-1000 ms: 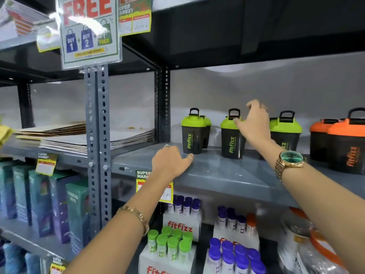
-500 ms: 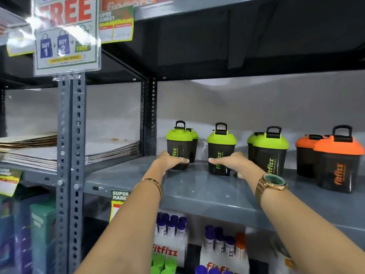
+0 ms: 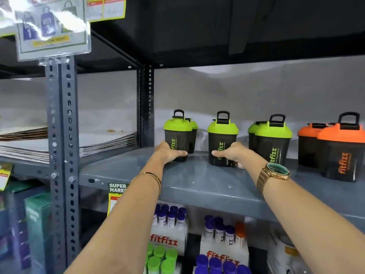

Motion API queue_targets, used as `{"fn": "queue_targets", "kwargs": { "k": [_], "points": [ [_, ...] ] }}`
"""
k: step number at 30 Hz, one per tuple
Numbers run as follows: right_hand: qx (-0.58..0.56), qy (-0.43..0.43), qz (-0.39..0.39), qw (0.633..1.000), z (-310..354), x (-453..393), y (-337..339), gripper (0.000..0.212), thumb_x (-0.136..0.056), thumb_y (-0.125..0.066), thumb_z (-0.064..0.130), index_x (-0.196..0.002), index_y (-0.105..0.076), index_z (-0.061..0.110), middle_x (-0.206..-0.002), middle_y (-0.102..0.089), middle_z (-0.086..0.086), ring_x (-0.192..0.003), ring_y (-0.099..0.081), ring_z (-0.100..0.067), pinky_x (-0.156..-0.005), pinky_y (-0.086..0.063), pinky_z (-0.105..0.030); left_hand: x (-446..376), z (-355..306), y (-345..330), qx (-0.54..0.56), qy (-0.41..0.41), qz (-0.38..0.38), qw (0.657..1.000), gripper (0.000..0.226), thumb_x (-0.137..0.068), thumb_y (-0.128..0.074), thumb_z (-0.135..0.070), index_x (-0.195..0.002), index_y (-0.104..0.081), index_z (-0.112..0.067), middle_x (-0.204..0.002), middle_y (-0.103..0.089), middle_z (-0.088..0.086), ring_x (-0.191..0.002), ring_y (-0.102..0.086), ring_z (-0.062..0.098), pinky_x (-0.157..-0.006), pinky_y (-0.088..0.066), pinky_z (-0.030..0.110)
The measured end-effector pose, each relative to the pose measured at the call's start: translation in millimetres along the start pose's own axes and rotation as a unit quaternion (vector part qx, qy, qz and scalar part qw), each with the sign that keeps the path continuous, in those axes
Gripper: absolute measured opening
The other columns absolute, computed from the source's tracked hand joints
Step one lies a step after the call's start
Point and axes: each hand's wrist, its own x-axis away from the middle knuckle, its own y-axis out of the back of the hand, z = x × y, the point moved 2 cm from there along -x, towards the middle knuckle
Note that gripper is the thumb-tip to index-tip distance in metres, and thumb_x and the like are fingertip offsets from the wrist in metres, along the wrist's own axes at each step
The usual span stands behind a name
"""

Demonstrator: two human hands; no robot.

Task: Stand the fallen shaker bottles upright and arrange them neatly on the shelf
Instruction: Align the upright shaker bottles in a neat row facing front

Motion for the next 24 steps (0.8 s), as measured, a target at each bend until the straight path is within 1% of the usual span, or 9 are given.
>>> {"fn": "queue_targets", "kwargs": {
  "k": [6, 11, 13, 16, 18, 19, 20, 22, 24],
  "points": [
    [0.018, 0.004, -0.026, 0.999, 1.4, 5.9, 1.4, 0.092, -0.071, -0.078, 0.039, -0.137, -0.03, -0.003, -0.137, -0.048, -0.015, -0.124, -0.049, -0.029, -0.096, -0.043, -0.034, -1.4, 0.7, -0.8, -0.014, 0.0, 0.0, 1.0, 0.077, -0.067, -0.078, -0.037, -0.123, -0.039, -0.003, -0.13, -0.049, 0.013, -0.118, -0.046, 0.029, -0.095, -0.039, 0.034],
    [-0.035, -0.038, 0.005, 0.999, 3.0, 15.9, 5.2, 0.119, -0.066, -0.083, 0.031, -0.147, 0.0, 0.002, -0.15, -0.032, -0.013, -0.136, -0.036, -0.028, -0.105, -0.036, -0.038, 2.8, -1.5, -1.1, -0.013, -0.004, -0.017, 1.0, 0.1, -0.061, -0.079, -0.045, -0.132, -0.025, -0.001, -0.141, -0.035, 0.016, -0.129, -0.034, 0.031, -0.102, -0.033, 0.036],
    [-0.026, -0.05, 0.019, 0.998, 3.7, 22.7, 10.7, 0.119, -0.068, -0.083, 0.029, -0.148, 0.002, 0.002, -0.15, -0.031, -0.015, -0.135, -0.037, -0.03, -0.105, -0.037, -0.039, 7.9, -3.6, -1.5, 0.007, -0.034, -0.046, 0.998, 0.105, -0.06, -0.079, -0.047, -0.133, -0.021, -0.001, -0.145, -0.027, 0.018, -0.133, -0.026, 0.032, -0.107, -0.027, 0.04],
    [0.039, -0.064, 0.033, 0.997, -0.6, 33.4, 20.8, 0.09, -0.072, -0.078, 0.033, -0.139, -0.031, -0.005, -0.123, -0.052, -0.021, -0.111, -0.053, -0.032, -0.097, -0.043, -0.035, 17.1, -9.7, 2.0, 0.008, -0.121, -0.122, 0.985, 0.102, -0.065, -0.076, -0.047, -0.136, -0.019, 0.0, -0.148, -0.021, 0.021, -0.136, -0.019, 0.034, -0.113, -0.02, 0.045],
    [0.05, -0.08, 0.027, 0.995, -10.2, 40.5, 30.4, 0.052, -0.076, -0.075, 0.032, -0.105, -0.052, -0.004, -0.097, -0.06, -0.018, -0.093, -0.056, -0.026, -0.087, -0.046, -0.031, 28.4, -18.8, 3.1, -0.01, -0.192, -0.167, 0.967, 0.093, -0.07, -0.071, -0.044, -0.136, -0.022, -0.002, -0.149, -0.019, 0.02, -0.138, -0.016, 0.033, -0.113, -0.019, 0.045],
    [0.037, -0.084, 0.02, 0.996, -15.6, 44.3, 35.6, 0.039, -0.078, -0.074, 0.029, -0.084, -0.051, -0.001, -0.082, -0.056, -0.014, -0.081, -0.054, -0.023, -0.078, -0.045, -0.029, 35.1, -24.4, 2.1, -0.024, -0.228, -0.18, 0.957, 0.087, -0.072, -0.07, -0.043, -0.135, -0.025, -0.003, -0.149, -0.021, 0.02, -0.138, -0.017, 0.032, -0.112, -0.022, 0.046],
    [0.014, -0.084, 0.01, 0.996, -20.6, 46.6, 41.0, 0.036, -0.079, -0.073, 0.025, -0.074, -0.046, 0.001, -0.074, -0.052, -0.011, -0.072, -0.05, -0.02, -0.071, -0.044, -0.027, 42.2, -30.2, -0.2, -0.038, -0.264, -0.185, 0.946, 0.081, -0.073, -0.069, -0.042, -0.134, -0.029, -0.004, -0.148, -0.024, 0.018, -0.137, -0.02, 0.032, -0.11, -0.026, 0.046],
    [-0.015, -0.08, -0.03, 0.996, -30.0, 53.4, 56.8, 0.028, -0.08, -0.073, 0.015, -0.086, -0.051, -0.001, -0.088, -0.057, -0.014, -0.08, -0.054, -0.021, -0.076, -0.049, -0.027, 57.6, -41.6, -9.4, -0.061, -0.329, -0.178, 0.925, 0.072, -0.075, -0.067, -0.037, -0.132, -0.033, -0.006, -0.147, -0.028, 0.017, -0.134, -0.027, 0.03, -0.107, -0.032, 0.045],
    [0.017, -0.092, -0.076, 0.993, -38.9, 63.4, 76.2, 0.037, -0.079, -0.073, 0.011, -0.107, -0.055, -0.005, -0.11, -0.06, -0.02, -0.1, -0.06, -0.03, -0.091, -0.052, -0.036, 71.6, -52.7, -20.9, -0.068, -0.37, -0.162, 0.912, 0.069, -0.077, -0.066, -0.033, -0.132, -0.035, -0.005, -0.146, -0.031, 0.015, -0.134, -0.029, 0.027, -0.106, -0.03, 0.038]
  ]
}}
